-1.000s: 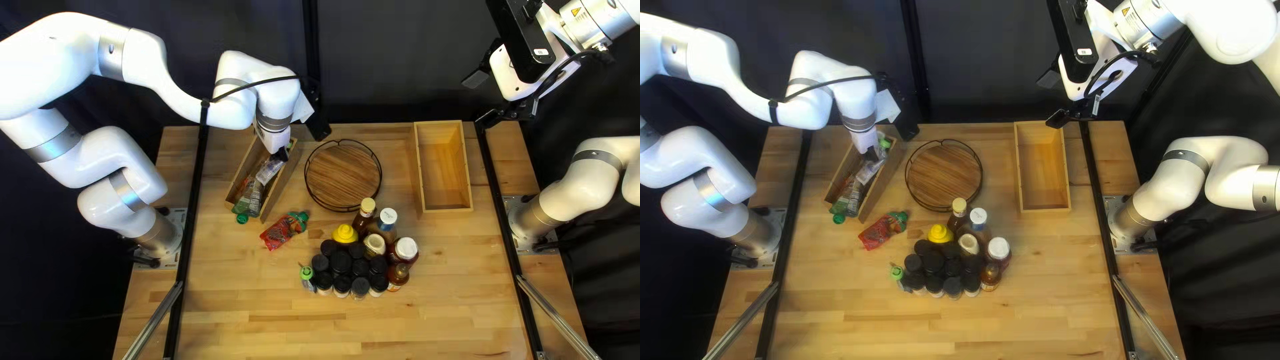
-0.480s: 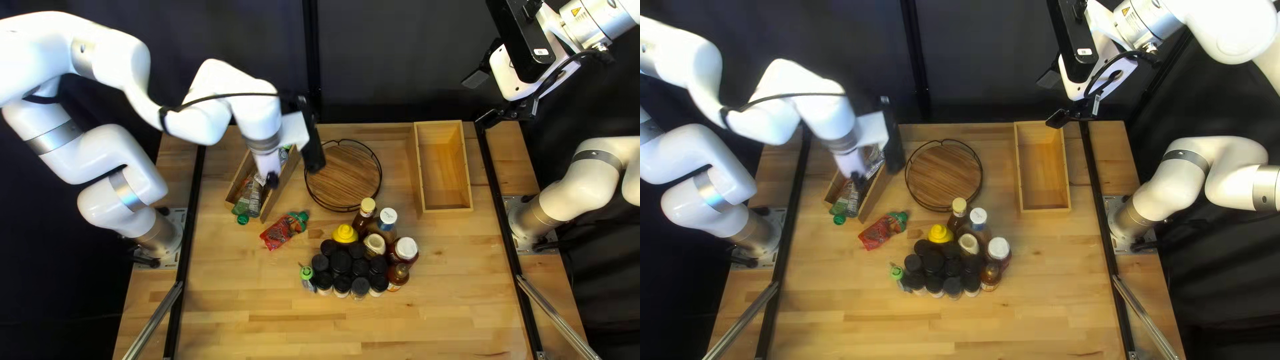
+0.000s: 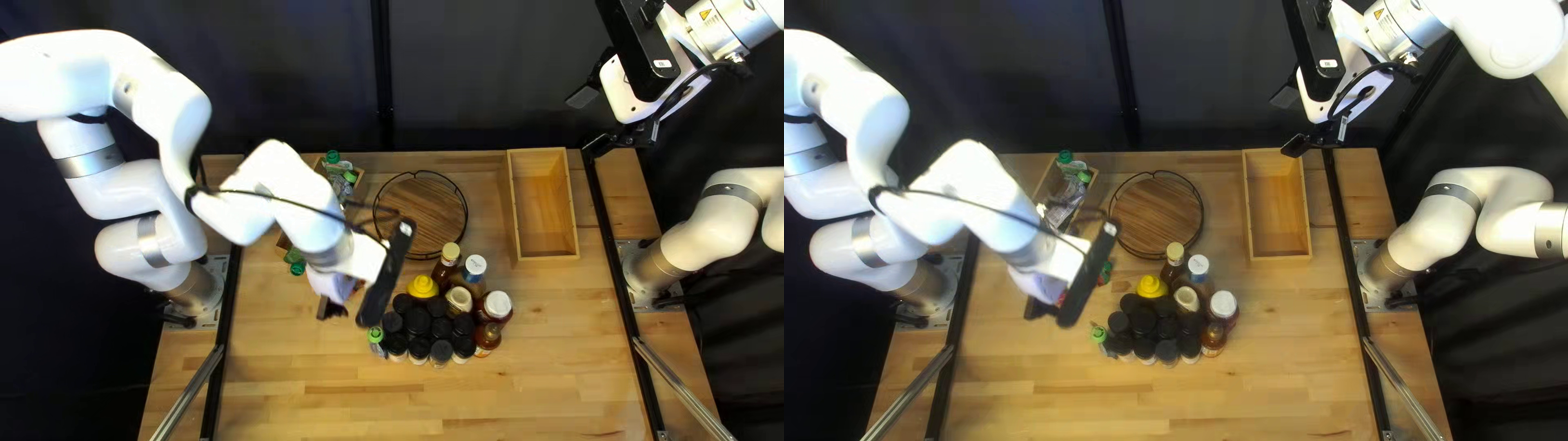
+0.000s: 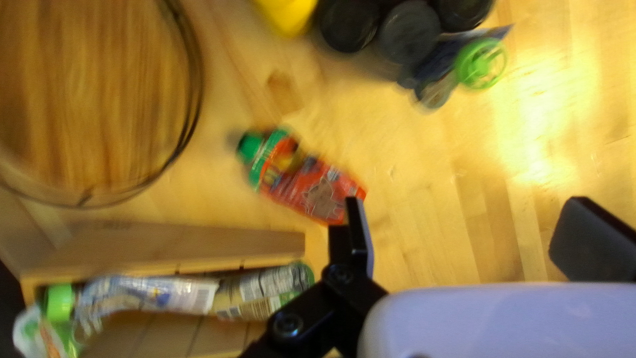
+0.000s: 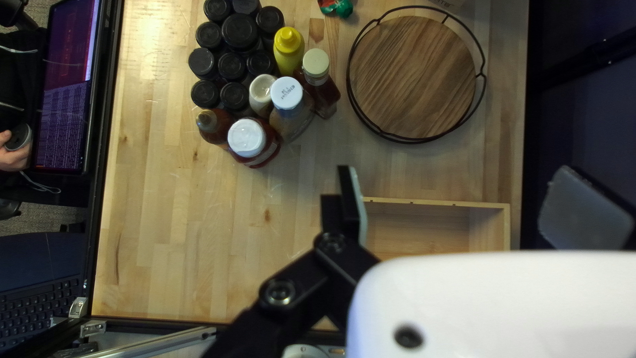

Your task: Separate condiments, baby food and spices and place it in 3 different racks/containers

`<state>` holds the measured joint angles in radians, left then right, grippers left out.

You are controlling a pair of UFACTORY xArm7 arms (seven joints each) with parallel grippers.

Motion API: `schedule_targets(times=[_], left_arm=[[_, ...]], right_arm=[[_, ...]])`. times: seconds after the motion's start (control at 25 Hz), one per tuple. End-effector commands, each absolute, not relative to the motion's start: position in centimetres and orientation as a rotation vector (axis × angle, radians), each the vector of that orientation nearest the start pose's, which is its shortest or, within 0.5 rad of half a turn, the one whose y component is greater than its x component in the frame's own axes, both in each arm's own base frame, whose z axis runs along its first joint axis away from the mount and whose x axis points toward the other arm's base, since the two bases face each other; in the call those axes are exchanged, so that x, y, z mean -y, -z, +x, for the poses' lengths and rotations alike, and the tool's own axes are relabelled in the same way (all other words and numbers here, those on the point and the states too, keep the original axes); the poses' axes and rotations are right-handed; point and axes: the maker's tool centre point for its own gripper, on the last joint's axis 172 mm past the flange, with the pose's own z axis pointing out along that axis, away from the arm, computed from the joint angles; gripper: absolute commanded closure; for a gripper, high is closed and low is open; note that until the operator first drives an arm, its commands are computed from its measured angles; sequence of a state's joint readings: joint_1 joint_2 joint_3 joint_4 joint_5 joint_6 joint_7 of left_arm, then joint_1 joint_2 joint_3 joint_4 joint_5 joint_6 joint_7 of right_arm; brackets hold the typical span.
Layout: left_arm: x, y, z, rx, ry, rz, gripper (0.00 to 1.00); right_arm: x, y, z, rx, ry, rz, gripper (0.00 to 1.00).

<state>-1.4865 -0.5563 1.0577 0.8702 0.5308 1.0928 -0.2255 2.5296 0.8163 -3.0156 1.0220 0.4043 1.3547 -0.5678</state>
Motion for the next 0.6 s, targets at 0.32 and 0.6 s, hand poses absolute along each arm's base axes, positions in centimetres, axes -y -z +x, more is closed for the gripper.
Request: schedule_targets(times=[0.32, 0.6], left_arm=[[15.1, -15.9, 42.9, -0.825, 0.158, -2.939, 0.00], [14.8, -13.5, 42.9, -0.809, 0.108, -2.927, 0.26]], right_arm=[[6.0, -47.6, 33.6, 0.111, 0.872, -2.988, 0.00], [6.0, -47.6, 33.6, 0.111, 0.872, -2.988, 0.00]])
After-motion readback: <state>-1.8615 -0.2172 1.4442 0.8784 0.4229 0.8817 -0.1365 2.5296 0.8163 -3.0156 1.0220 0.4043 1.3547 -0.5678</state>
